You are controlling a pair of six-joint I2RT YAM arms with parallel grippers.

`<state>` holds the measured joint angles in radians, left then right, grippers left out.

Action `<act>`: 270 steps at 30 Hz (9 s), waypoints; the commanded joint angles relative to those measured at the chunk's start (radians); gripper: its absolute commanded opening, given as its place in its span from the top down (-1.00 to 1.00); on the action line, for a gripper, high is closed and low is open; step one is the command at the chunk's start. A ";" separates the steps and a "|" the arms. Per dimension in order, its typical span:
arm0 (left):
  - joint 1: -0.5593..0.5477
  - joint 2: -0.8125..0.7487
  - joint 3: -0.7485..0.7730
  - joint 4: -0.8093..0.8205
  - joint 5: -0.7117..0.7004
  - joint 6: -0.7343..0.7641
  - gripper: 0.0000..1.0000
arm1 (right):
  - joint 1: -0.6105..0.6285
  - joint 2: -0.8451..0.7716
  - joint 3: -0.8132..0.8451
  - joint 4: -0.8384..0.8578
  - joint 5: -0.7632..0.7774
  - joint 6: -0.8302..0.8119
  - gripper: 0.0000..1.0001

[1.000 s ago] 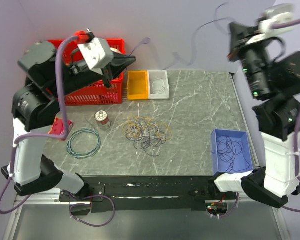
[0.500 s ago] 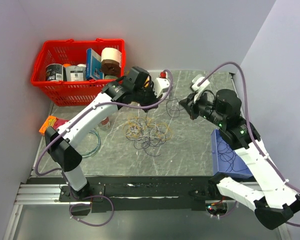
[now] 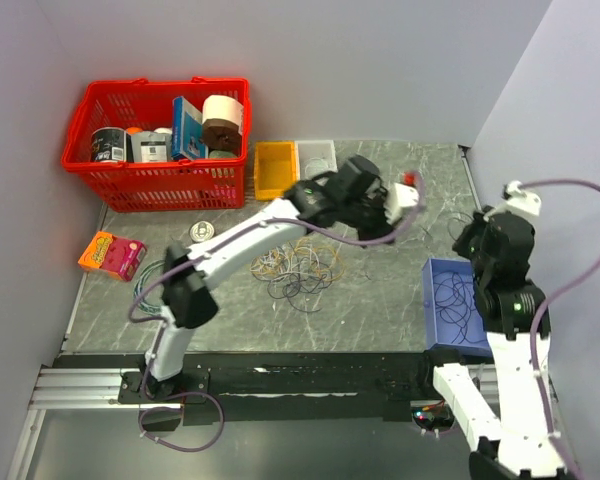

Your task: Untangle the cables

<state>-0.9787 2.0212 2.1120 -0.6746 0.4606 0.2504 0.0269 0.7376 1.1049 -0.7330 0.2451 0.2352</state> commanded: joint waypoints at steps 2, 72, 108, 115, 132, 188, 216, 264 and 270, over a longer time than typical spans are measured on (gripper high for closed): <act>-0.087 0.160 0.204 0.079 0.162 -0.052 0.98 | -0.097 -0.110 -0.118 -0.081 0.149 0.176 1.00; -0.133 0.550 0.347 0.576 0.504 -0.418 0.98 | -0.173 -0.302 -0.359 -0.039 -0.027 0.342 -0.01; 0.060 -0.067 -0.128 0.142 -0.032 -0.053 -0.93 | -0.314 0.012 -0.387 0.136 0.264 0.240 1.00; 0.185 -0.203 -0.318 0.124 -0.094 0.003 -0.93 | -0.317 0.091 -0.410 0.159 0.277 0.205 0.89; 0.336 -0.342 -0.622 0.107 -0.113 0.122 -0.93 | -0.083 0.056 -0.187 0.058 0.344 0.061 -1.00; 0.626 -0.312 -0.721 0.118 0.125 0.058 -0.97 | 0.476 1.119 -0.004 -0.309 0.310 -0.534 0.33; 0.640 -0.395 -0.785 0.179 0.145 0.066 -0.98 | 0.065 0.355 -0.158 -0.267 0.099 -0.371 1.00; 0.689 -0.389 -0.816 0.084 0.001 0.013 -0.96 | 0.518 0.956 0.234 0.538 -0.592 -0.457 -0.74; 0.703 -0.362 -0.814 0.058 -0.020 0.024 -0.96 | 0.547 1.163 0.381 0.446 -0.644 -0.528 -0.55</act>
<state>-0.2783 1.6669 1.2812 -0.5938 0.4675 0.2825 0.5488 1.8519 1.4029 -0.2768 -0.3359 -0.2050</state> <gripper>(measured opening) 0.980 0.788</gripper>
